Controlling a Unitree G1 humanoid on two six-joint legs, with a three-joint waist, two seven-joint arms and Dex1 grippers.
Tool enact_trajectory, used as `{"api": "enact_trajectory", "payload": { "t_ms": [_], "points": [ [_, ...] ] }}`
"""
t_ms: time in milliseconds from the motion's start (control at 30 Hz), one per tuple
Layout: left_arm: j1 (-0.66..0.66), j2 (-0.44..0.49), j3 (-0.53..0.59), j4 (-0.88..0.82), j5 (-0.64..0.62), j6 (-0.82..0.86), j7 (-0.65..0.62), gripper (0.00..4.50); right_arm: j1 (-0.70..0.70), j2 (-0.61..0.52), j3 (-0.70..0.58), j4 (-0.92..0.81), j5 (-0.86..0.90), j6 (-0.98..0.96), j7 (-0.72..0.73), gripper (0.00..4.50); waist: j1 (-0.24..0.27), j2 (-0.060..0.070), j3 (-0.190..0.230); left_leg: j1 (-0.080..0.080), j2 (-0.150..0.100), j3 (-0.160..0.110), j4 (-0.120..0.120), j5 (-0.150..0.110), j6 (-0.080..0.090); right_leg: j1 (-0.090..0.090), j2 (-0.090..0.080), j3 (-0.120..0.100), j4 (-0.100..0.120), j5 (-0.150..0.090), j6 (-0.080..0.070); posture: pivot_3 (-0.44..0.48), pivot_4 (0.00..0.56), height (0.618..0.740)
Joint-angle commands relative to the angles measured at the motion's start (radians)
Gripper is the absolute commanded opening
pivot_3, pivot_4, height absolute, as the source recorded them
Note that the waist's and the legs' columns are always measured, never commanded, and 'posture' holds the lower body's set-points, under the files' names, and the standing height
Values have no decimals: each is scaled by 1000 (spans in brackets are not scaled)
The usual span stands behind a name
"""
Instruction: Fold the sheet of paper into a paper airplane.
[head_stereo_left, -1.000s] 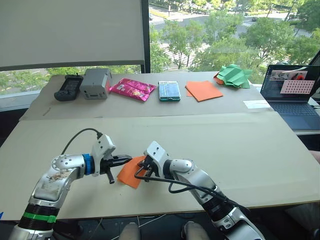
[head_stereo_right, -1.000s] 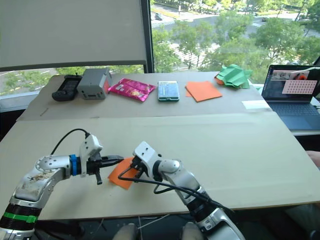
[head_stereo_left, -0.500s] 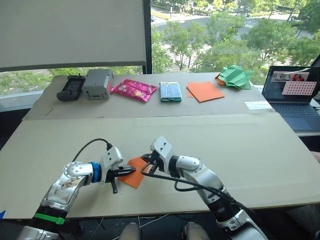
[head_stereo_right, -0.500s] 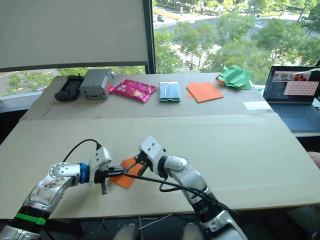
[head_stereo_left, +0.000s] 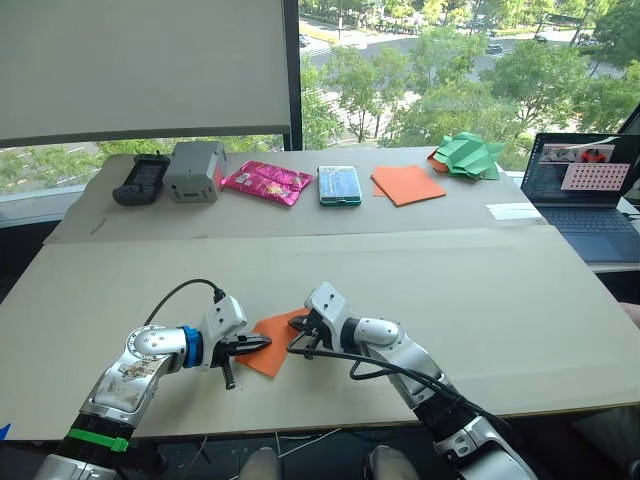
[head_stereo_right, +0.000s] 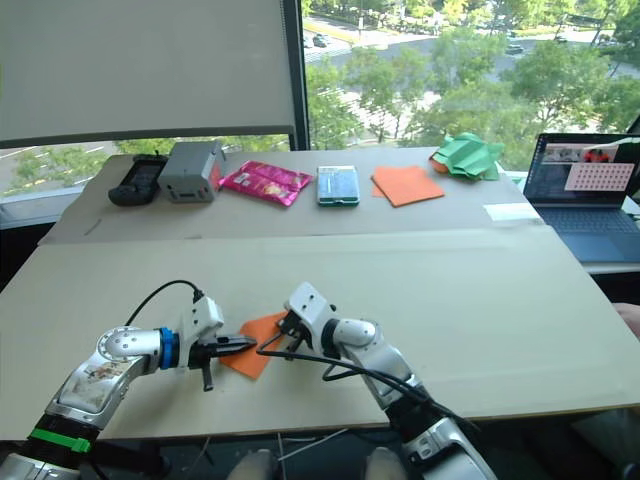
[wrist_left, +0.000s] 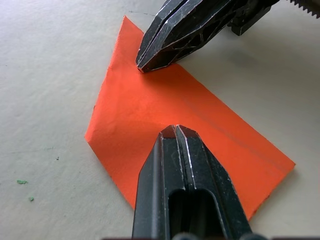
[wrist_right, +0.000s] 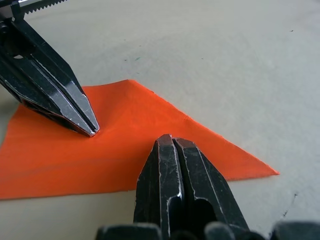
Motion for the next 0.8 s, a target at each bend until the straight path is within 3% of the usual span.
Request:
{"api": "enact_trajectory", "payload": {
  "t_ms": [33, 400, 800],
  "points": [
    [30, 16, -30, 5, 25, 36, -9, 21, -4, -24, -24, 82, -29, 12, -17, 0, 0, 0, -1, 0, 0, 0, 0, 0, 0, 0, 0, 0, 0, 0, 0, 0, 150, 706],
    [35, 21, -25, -11, 24, 47, -5, 21, -14, -17, -54, 147, -39, -30, -30, 0, 0, 2, -2, 0, 0, 0, 0, 0, 0, 0, 0, 0, 0, 0, 0, 0, 150, 706],
    [39, 30, -22, -24, 21, 60, -9, 21, 92, -7, 43, 18, -41, -38, 46, 0, -3, 2, -3, 1, 0, 0, 0, 0, 0, 0, 0, 0, 0, 0, 0, 0, 150, 706]
  ]
}}
